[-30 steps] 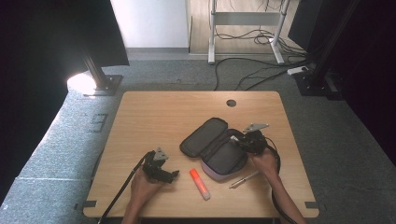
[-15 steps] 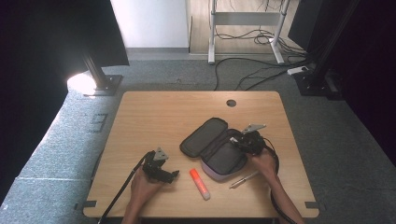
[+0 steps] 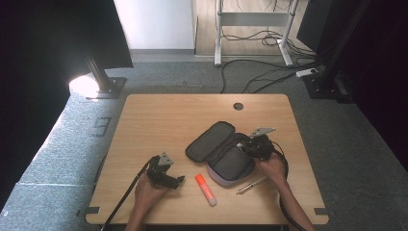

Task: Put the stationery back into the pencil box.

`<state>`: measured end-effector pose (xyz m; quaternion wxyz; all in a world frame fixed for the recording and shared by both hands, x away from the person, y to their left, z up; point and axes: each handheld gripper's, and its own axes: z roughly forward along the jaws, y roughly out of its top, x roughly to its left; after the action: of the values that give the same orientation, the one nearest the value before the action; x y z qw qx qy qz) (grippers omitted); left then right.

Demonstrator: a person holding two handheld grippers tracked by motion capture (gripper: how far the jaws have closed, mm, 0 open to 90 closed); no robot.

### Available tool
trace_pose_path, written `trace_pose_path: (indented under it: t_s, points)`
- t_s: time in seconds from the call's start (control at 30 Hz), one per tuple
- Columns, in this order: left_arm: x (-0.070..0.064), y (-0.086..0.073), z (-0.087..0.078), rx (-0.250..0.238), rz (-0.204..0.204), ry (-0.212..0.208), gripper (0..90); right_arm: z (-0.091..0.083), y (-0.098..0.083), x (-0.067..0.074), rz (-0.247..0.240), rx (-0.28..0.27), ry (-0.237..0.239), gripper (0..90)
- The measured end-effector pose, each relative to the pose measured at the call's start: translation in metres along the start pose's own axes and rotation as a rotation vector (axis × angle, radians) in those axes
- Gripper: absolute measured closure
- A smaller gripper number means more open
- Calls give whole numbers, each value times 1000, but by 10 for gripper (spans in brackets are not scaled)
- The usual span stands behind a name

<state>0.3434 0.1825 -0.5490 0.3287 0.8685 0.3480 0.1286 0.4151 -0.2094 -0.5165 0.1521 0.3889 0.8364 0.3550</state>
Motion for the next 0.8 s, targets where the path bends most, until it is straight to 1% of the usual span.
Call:
trace_pose_path:
  t_s: [0.1,0.13,0.3,0.5,0.63,0.8]
  points:
    - [0,0,0,0,0,0,6,-2,0,0,0,-1,3,653]
    - [0,0,0,0,0,0,5,-4,0,-1,1,-3,7,623]
    - [0,0,0,0,0,0,5,-9,1,0,-12,-4,17,556]
    - [0,0,0,0,0,0,5,-20,2,3,-27,-11,18,450]
    - [0,0,0,0,0,0,5,-25,1,4,-37,-17,21,394]
    - [0,0,0,0,0,0,5,-32,-2,4,-47,-23,28,359]
